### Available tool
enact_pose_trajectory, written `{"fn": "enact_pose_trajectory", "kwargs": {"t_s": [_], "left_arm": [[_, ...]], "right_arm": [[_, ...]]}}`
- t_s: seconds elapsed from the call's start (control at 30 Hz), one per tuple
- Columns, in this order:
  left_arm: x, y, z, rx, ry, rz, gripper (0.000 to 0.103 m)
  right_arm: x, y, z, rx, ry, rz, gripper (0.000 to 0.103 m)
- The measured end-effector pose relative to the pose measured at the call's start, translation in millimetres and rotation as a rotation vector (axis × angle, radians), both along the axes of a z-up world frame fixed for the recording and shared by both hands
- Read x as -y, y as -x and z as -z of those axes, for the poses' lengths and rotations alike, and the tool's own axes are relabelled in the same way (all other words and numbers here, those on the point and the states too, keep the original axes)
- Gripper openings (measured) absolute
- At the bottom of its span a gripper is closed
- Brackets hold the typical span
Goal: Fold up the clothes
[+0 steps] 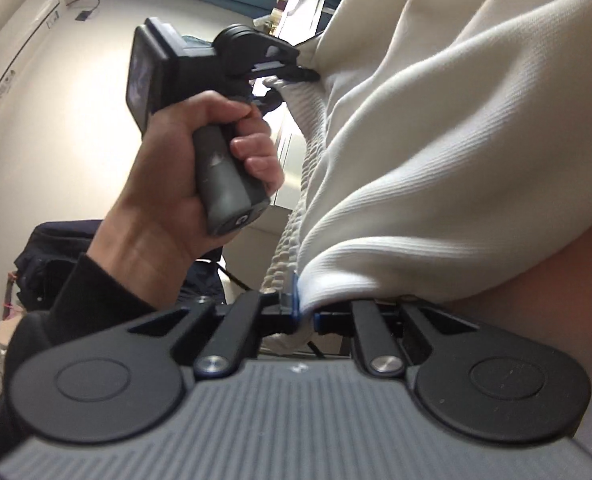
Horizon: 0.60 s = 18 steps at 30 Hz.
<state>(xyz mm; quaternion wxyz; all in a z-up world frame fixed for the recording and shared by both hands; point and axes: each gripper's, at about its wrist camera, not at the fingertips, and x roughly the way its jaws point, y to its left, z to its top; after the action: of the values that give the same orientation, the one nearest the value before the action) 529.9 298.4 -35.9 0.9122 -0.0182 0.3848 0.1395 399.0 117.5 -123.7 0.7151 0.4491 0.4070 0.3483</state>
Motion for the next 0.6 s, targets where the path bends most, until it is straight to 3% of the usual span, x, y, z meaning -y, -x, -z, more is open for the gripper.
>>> {"fn": "enact_pose_trajectory", "kwargs": {"t_s": [0.23,0.3,0.37,0.4,0.5,0.53,0.6], "left_arm": [[21.2,44.9,-15.7,0.066,-0.009,0.040,0.056],[35.2,72.7,-29.2,0.097,-0.007,0.058,0.063],[49.2,100.5,-42.8,0.127,-0.005,0.076,0.081],[56.2,114.4,-49.6,0.143,-0.004,0.085,0.089],[77.2,156.0,-69.9,0.189,-0.001,0.112,0.092],[84.2,169.9,-76.7,0.205,0.000,0.121,0.093],[98.2,197.7,-90.3,0.236,0.001,0.139,0.095]], "right_arm": [[-4.6,11.2,-46.0,0.101,0.189,-0.080,0.016],[-4.1,24.4,-62.6,0.163,0.248,-0.103,0.040],[2.6,44.6,-80.2,0.227,0.291,-0.087,0.069],[6.7,55.5,-89.5,0.258,0.321,-0.076,0.072],[24.0,88.2,-119.3,0.355,0.419,-0.036,0.074],[33.5,99.7,-129.0,0.390,0.438,-0.016,0.083],[73.8,121.8,-144.7,0.443,0.472,0.054,0.084]]}}
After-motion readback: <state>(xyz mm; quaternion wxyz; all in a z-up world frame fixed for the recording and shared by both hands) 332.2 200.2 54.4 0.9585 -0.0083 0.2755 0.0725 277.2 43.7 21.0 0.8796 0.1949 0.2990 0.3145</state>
